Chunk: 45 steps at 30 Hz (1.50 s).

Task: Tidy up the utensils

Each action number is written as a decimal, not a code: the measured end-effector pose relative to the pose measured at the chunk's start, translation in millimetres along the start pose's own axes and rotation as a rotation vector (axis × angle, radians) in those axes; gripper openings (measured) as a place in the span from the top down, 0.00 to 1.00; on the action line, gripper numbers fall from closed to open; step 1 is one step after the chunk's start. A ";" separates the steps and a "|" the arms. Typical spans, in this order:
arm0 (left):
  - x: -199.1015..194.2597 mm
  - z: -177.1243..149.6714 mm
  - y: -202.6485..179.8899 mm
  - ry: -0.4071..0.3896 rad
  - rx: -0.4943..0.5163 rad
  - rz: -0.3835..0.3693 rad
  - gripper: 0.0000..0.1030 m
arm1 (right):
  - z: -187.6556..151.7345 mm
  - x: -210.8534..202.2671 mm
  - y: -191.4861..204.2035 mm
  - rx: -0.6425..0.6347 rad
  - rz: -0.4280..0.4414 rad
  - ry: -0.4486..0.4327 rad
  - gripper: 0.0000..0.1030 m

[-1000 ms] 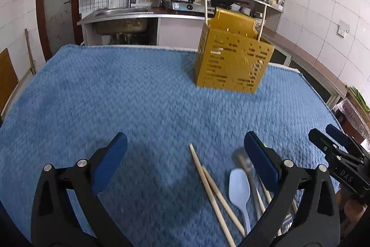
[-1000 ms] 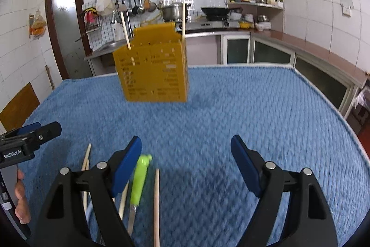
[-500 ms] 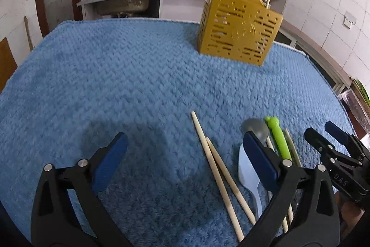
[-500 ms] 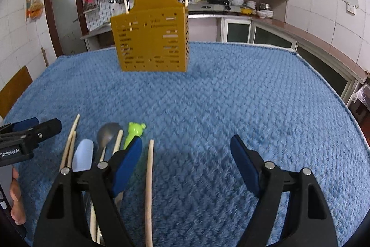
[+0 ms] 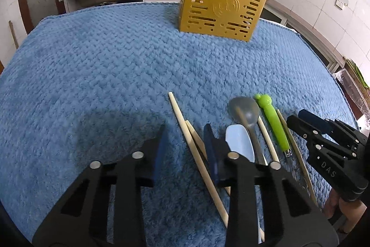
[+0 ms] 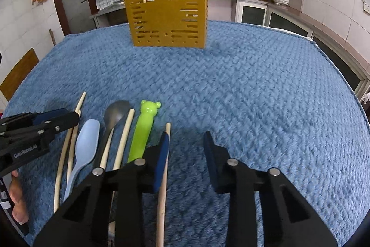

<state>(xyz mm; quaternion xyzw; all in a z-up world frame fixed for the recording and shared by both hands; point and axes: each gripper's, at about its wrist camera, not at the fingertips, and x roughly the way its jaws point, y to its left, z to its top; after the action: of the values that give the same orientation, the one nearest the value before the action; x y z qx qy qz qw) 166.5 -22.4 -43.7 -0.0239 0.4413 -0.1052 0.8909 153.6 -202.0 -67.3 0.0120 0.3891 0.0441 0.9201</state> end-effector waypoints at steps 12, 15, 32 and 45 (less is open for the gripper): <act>4.9 8.6 6.7 0.010 -0.017 0.005 0.82 | 1.8 7.8 7.8 -0.004 0.016 0.039 0.80; 7.5 8.8 5.5 -0.001 -0.013 0.020 0.82 | 2.7 8.4 8.7 0.000 -0.014 0.037 0.86; 23.9 18.5 -9.5 0.013 0.035 0.072 0.87 | 7.6 11.3 3.6 0.037 -0.001 0.033 0.93; -9.5 24.1 -5.6 -0.114 0.008 0.020 0.95 | 15.2 -12.1 -16.4 0.113 0.046 -0.078 0.93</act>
<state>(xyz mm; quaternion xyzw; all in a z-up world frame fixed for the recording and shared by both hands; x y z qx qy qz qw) 179.0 -27.1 -20.8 -0.0219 0.3897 -0.0967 0.9156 157.2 -219.2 -49.0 0.0745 0.3547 0.0428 0.9310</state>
